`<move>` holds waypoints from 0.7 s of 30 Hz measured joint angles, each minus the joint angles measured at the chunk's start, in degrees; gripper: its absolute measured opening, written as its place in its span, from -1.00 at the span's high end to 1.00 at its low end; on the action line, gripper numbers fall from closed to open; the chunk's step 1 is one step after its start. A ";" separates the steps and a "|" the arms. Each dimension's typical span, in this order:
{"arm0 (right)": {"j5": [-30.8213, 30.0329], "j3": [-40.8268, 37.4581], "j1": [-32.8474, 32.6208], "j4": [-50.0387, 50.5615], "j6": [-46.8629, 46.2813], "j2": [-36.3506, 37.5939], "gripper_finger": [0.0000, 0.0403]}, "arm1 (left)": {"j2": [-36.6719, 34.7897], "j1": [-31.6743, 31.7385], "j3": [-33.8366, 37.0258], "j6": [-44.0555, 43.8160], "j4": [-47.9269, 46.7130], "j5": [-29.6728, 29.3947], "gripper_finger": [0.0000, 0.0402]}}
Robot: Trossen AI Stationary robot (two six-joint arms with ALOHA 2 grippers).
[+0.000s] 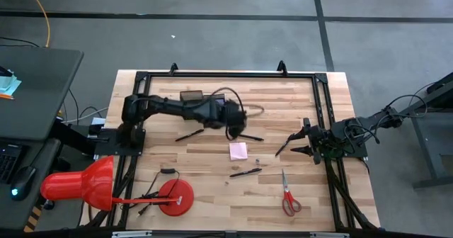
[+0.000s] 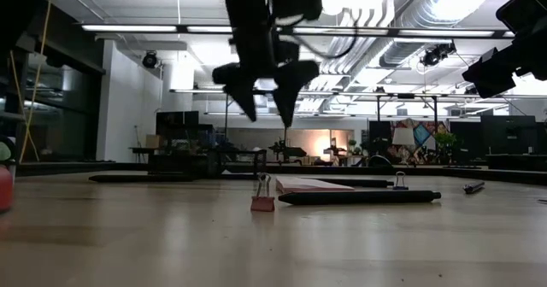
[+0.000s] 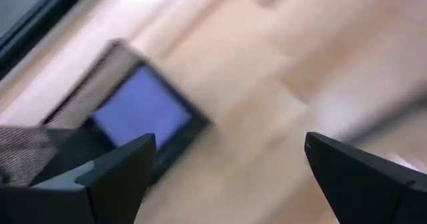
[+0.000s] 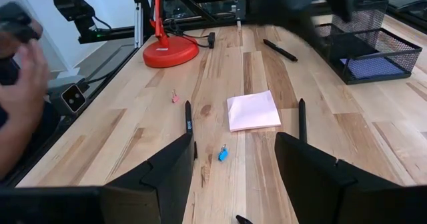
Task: Pick and place office supplies into organizer
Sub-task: Put the pink sticky note into the desk organizer
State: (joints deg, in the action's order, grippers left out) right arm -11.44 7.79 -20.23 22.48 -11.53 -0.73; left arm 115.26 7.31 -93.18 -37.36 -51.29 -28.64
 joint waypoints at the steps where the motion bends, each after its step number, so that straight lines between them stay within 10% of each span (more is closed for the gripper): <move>1: 0.02 0.00 -0.01 0.00 -0.01 0.00 -0.02 | 0.00 -1.17 -0.62 2.36 0.10 1.21 -0.84; 8: 0.02 0.00 -0.02 0.01 -0.01 -0.01 -0.02 | -0.08 -9.05 -1.34 23.60 -0.45 7.64 -0.84; 21: 0.01 0.00 -0.01 0.04 -0.01 0.00 -0.02 | 2.47 -18.10 0.19 28.24 4.21 8.38 -0.85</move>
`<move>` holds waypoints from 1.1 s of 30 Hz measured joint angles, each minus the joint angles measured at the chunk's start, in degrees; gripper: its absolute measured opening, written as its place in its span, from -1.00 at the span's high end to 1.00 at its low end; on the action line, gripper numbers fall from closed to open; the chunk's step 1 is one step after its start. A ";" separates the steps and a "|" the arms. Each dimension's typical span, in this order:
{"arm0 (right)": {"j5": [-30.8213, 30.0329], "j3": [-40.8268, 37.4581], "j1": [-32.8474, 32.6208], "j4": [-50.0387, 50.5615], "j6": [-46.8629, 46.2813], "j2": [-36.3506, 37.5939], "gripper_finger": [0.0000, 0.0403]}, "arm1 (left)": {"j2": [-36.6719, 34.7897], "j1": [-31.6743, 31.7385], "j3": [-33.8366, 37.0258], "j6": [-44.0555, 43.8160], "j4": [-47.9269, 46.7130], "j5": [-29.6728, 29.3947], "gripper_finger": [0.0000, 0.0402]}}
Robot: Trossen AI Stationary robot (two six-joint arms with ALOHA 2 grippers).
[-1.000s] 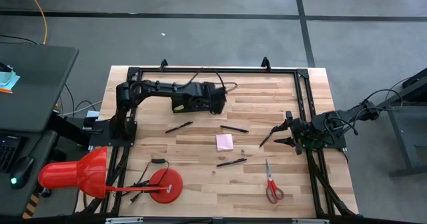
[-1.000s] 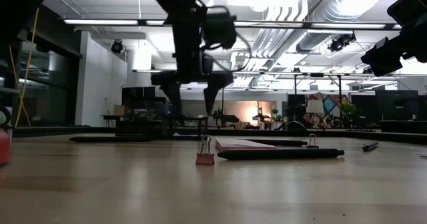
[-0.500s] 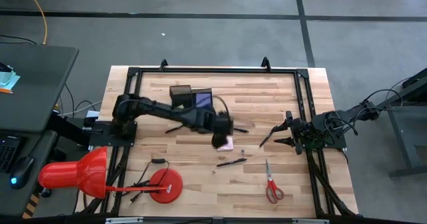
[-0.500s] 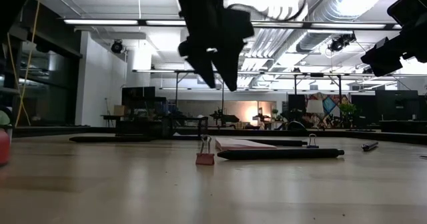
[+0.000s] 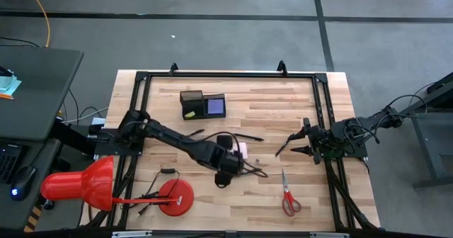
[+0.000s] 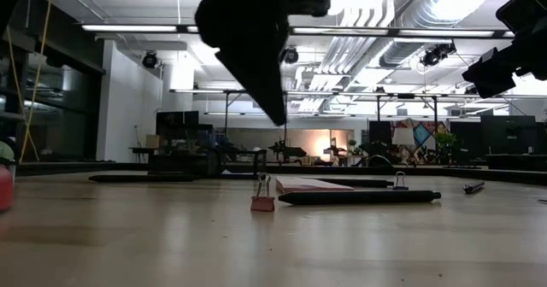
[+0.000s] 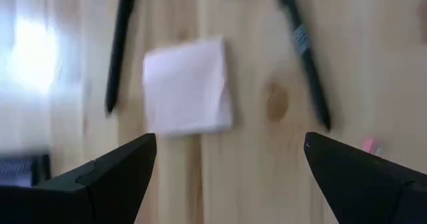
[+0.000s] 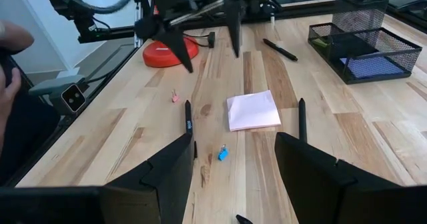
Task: Pick and place office supplies into organizer
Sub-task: Put the pink sticky note into the desk organizer
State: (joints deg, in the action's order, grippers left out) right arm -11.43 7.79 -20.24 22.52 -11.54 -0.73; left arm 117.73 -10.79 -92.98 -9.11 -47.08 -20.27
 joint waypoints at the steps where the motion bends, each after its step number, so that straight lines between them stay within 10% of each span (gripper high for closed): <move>1: 0.00 0.00 0.01 -0.03 0.00 -0.03 -0.02 | 0.12 0.04 0.58 0.77 0.73 0.54 -0.84; 12: 0.01 -0.02 0.00 0.22 -0.01 0.00 -0.02 | 0.22 1.63 5.37 3.28 11.33 0.88 -0.93; 24: 0.01 -0.02 -0.01 0.33 -0.05 0.00 -0.02 | -0.29 10.97 5.62 -0.80 10.45 20.70 -0.98; 33: 0.01 -0.02 0.01 0.33 -0.10 0.00 -0.02 | 0.26 11.06 5.83 -0.05 13.78 20.02 -0.96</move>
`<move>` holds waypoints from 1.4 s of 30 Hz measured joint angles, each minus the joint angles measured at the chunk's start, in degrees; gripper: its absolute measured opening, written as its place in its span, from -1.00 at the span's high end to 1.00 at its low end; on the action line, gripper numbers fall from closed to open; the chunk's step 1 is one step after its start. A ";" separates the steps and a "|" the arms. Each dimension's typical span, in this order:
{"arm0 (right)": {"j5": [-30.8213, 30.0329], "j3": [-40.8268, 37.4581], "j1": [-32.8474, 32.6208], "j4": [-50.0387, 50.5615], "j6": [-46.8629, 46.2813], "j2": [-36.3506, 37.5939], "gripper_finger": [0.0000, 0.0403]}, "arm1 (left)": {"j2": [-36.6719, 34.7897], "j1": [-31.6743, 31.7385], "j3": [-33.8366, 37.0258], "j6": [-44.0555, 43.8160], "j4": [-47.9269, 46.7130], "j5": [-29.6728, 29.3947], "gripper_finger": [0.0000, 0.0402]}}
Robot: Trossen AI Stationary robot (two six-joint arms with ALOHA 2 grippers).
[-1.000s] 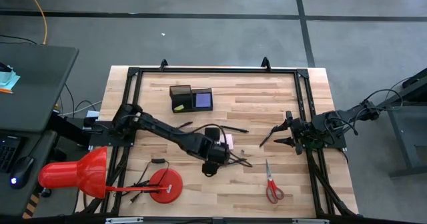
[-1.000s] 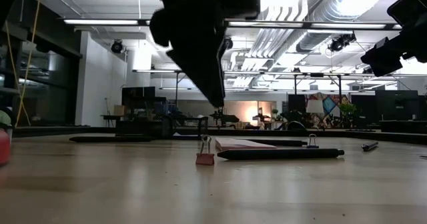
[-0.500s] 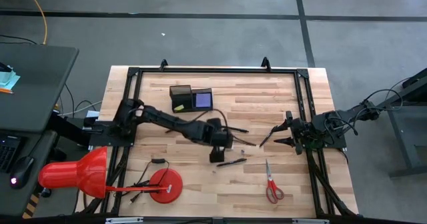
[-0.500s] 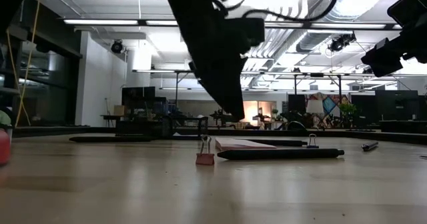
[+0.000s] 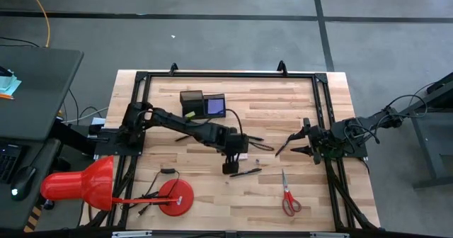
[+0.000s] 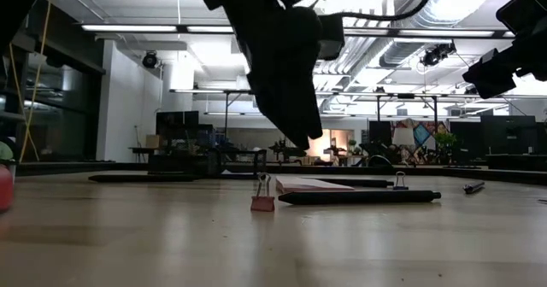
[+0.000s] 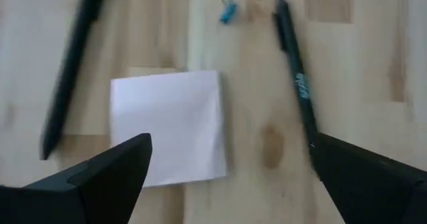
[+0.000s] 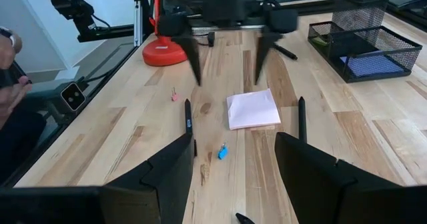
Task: Pick and place office supplies into organizer
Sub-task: Put the pink sticky note into the desk organizer
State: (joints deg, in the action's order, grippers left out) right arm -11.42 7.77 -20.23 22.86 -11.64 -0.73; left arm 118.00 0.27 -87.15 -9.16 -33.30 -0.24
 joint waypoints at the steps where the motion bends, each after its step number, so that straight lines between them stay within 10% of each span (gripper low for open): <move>1: -0.01 0.00 0.01 -0.01 -0.02 0.00 -0.02 | 0.60 0.19 -0.04 -0.53 0.59 -0.45 -0.96; 42: 0.00 0.00 0.00 0.02 -0.02 0.00 -0.02 | 6.47 0.05 0.55 -3.22 3.73 -8.23 -0.96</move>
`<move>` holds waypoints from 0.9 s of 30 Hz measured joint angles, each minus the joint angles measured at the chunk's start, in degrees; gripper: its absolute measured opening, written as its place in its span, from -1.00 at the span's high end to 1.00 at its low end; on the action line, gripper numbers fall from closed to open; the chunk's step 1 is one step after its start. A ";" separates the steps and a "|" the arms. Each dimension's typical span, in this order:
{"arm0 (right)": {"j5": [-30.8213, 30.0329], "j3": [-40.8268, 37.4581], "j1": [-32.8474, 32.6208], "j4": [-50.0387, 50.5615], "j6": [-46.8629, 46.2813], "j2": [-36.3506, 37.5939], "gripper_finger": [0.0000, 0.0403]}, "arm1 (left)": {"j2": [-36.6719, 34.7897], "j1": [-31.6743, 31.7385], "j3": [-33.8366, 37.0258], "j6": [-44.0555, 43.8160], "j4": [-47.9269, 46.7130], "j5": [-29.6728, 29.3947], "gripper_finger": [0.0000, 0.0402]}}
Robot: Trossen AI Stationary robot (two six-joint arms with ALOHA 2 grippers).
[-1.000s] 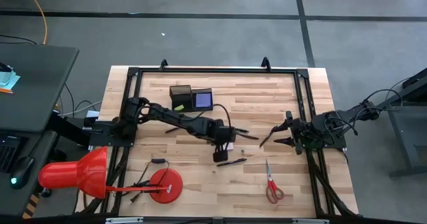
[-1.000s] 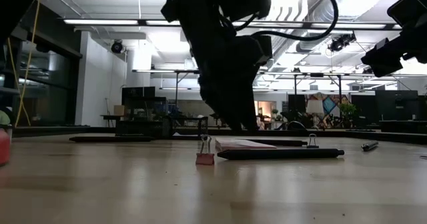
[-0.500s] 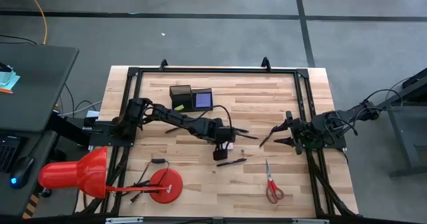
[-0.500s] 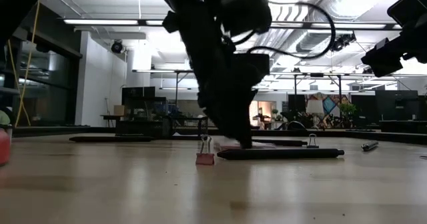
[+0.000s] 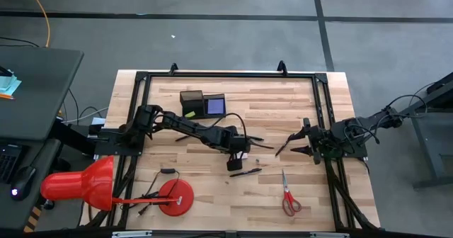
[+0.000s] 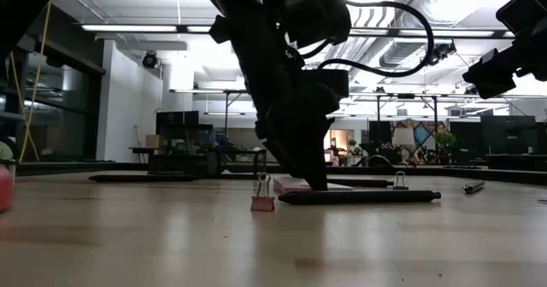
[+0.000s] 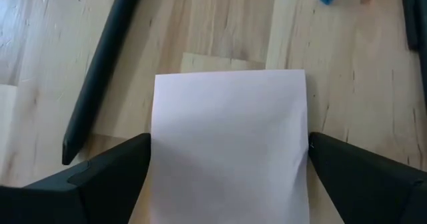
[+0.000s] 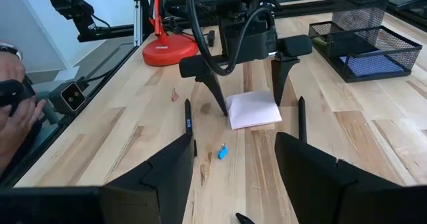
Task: Pick and place office supplies into organizer
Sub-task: Put the pink sticky note into the desk organizer
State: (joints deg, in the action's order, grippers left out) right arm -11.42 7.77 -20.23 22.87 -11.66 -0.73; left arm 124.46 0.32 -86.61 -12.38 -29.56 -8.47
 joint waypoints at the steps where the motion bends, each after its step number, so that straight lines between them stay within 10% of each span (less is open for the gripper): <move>1: 0.00 0.00 0.00 0.00 0.00 0.00 -0.03 | 0.00 0.02 0.00 -0.35 0.00 0.00 -0.96; 27: 0.00 0.00 -0.02 0.00 0.02 0.00 -0.02 | -0.42 0.06 0.27 -24.24 -2.29 -7.69 -0.41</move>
State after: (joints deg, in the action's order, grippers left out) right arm -11.42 7.77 -20.25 22.87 -11.64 -0.73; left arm 124.04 0.38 -86.34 -36.62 -31.86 -16.15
